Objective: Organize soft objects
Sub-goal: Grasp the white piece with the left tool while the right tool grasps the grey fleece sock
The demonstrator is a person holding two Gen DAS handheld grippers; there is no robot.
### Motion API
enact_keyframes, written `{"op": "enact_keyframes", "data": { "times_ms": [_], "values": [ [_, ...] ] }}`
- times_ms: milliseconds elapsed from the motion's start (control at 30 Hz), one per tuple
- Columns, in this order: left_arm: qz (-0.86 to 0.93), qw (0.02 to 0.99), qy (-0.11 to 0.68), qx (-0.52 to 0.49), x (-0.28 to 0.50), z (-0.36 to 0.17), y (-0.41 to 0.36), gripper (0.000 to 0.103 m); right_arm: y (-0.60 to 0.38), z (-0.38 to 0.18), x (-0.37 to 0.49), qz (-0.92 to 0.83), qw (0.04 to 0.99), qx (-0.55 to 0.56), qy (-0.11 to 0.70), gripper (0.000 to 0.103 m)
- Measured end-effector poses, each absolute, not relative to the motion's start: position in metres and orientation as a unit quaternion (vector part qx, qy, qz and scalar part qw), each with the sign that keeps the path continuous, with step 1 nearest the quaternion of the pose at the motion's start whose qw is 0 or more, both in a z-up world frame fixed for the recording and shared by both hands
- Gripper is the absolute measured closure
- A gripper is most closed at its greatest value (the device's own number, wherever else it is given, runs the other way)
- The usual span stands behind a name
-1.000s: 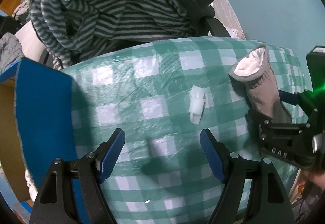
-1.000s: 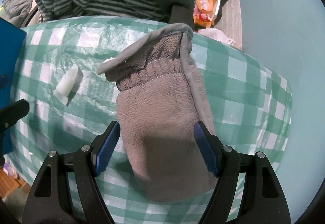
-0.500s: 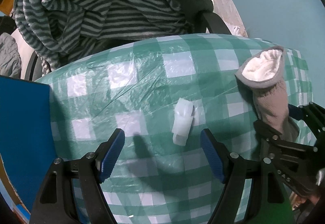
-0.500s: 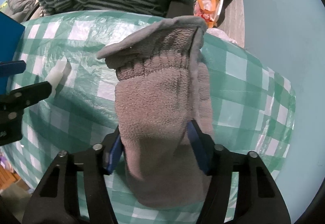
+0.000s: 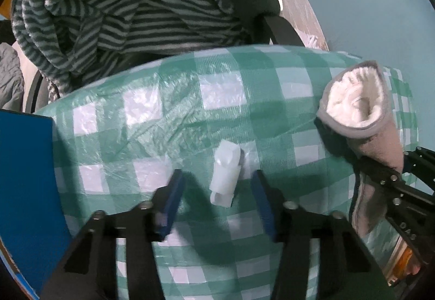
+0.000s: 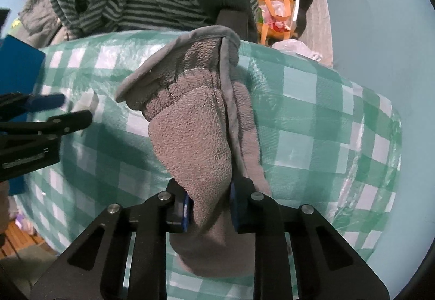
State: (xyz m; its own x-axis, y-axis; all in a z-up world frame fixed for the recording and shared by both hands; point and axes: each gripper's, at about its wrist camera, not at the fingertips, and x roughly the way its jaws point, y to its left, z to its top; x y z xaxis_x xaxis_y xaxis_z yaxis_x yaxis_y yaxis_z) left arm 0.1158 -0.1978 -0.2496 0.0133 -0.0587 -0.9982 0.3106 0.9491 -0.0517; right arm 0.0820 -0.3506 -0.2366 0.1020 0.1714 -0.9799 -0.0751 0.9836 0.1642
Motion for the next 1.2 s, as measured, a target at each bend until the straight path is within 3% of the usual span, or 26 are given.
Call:
{"op": "enact_keyframes", "data": {
  "times_ms": [67, 167, 267, 1200],
  "values": [
    [-0.127, 0.702, 0.694, 0.095, 0.115, -0.253, -0.197, 0.073, -0.353, -0.234, 0.08, 0.089, 0.742, 0.044, 0.663, 0.083],
    [-0.134, 0.703, 0.692, 0.093, 0.112, -0.253, -0.197, 0.083, -0.356, -0.229, 0.077, 0.102, 0.743, 0.06, 0.659, 0.083],
    [-0.14, 0.704, 0.69, 0.095, 0.11, -0.251, -0.196, 0.086, -0.356, -0.224, 0.073, 0.109, 0.744, 0.062, 0.656, 0.083],
    [-0.166, 0.735, 0.654, 0.069, 0.065, -0.179, -0.155, 0.087, -0.334, -0.156, 0.053, 0.137, 0.766, 0.076, 0.623, 0.083]
  ]
}}
